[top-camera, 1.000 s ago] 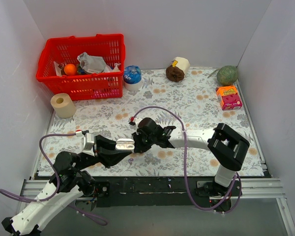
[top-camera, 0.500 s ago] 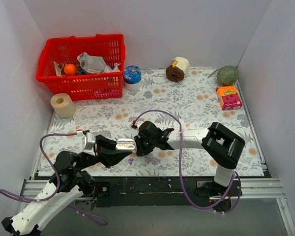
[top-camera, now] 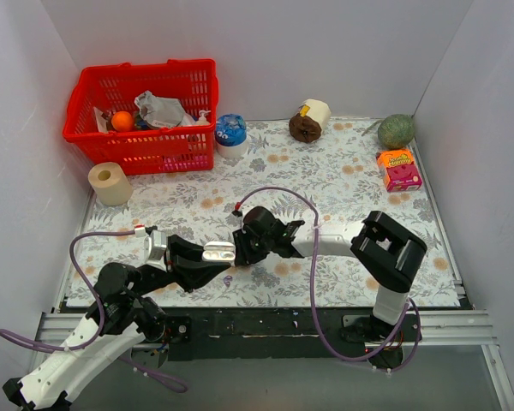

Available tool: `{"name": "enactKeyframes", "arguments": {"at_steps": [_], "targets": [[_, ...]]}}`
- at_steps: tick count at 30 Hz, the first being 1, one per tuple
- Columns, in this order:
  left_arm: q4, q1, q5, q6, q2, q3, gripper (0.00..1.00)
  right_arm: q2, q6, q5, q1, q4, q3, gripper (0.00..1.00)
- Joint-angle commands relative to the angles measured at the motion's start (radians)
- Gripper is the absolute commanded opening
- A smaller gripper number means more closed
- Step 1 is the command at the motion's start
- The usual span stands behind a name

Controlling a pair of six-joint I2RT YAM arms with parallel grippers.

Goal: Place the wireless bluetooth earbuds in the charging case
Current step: Pick up the earbud from the center of the board.

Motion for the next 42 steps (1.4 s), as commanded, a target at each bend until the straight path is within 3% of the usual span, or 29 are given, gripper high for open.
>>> {"name": "enactKeyframes", "arguments": {"at_steps": [1, 11, 32, 36, 42], "targets": [[-0.003, 0.001, -0.018, -0.001, -0.003, 0.025, 0.00, 0.018, 0.008, 0.043, -0.017, -0.015, 0.008, 0.42], [-0.002, 0.001, -0.020, -0.009, -0.006, 0.020, 0.00, 0.083, 0.012, 0.035, -0.013, -0.084, 0.100, 0.44], [-0.008, 0.001, -0.012, -0.012, -0.007, 0.026, 0.00, 0.103, -0.004, 0.090, 0.050, -0.202, 0.084, 0.46], [-0.003, 0.001, -0.007, -0.016, -0.001, 0.029, 0.00, 0.114, -0.007, 0.104, 0.052, -0.230, 0.092, 0.40], [0.003, 0.001, -0.006, -0.015, 0.003, 0.031, 0.00, 0.097, -0.011, 0.102, 0.053, -0.228, 0.075, 0.16]]}}
